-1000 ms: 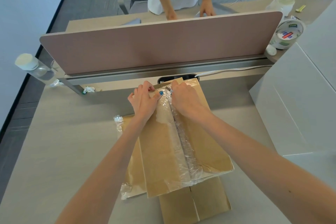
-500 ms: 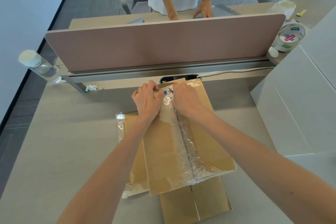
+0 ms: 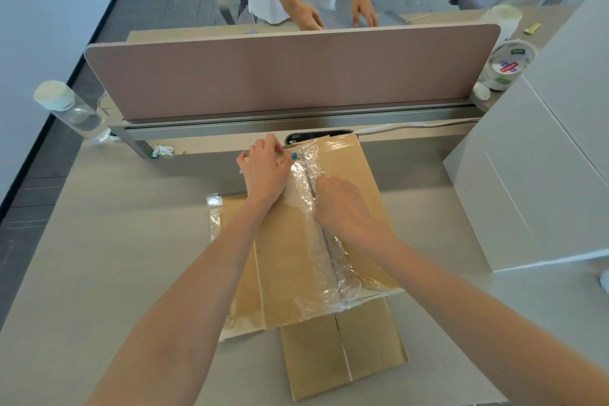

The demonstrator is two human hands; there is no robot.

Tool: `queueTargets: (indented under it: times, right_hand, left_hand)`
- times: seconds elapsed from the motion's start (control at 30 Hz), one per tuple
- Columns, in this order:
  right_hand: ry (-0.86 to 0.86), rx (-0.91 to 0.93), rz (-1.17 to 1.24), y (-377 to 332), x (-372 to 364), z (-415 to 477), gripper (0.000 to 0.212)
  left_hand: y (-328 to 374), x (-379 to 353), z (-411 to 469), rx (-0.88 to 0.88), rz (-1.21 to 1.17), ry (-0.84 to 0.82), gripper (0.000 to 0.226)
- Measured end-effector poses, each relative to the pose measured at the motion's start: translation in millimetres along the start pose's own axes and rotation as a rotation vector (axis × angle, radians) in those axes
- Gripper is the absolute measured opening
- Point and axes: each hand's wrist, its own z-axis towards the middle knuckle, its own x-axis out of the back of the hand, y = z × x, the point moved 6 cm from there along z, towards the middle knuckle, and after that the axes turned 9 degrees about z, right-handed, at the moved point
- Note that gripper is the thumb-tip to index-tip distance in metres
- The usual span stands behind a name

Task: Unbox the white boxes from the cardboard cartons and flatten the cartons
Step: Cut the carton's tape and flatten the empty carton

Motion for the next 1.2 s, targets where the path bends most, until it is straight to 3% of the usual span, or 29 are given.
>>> queueTargets:
  times: [0.2,0.37,0.77,0.97,1.2]
  right_hand:
    - [-0.003,-0.04,0.028,6,-6,-17,0.027]
    - [0.036,-0.055,0.095,12,-9,-22,0.021]
    - [0.095,-0.034,0.146,18,-12,-29,0.021]
    - [0.1,-0.021,0.115,12,-10,-35,0.019]
    - [0.033,0.032,0.055,8,-9,-57,0.013]
  left_hand:
    - [8,6,-7,-0.1,0.104,0.007,0.013]
    - [-2,9,-45,-0.288,0.224,-0.108,0.045]
    - [-7,27,-157,-0.27,0.262,-0.245,0.053]
    - [1,33,-207,-0.266,0.294,-0.222,0.067]
    - [-1,31,-218,-0.226,0.343,-0.202,0.061]
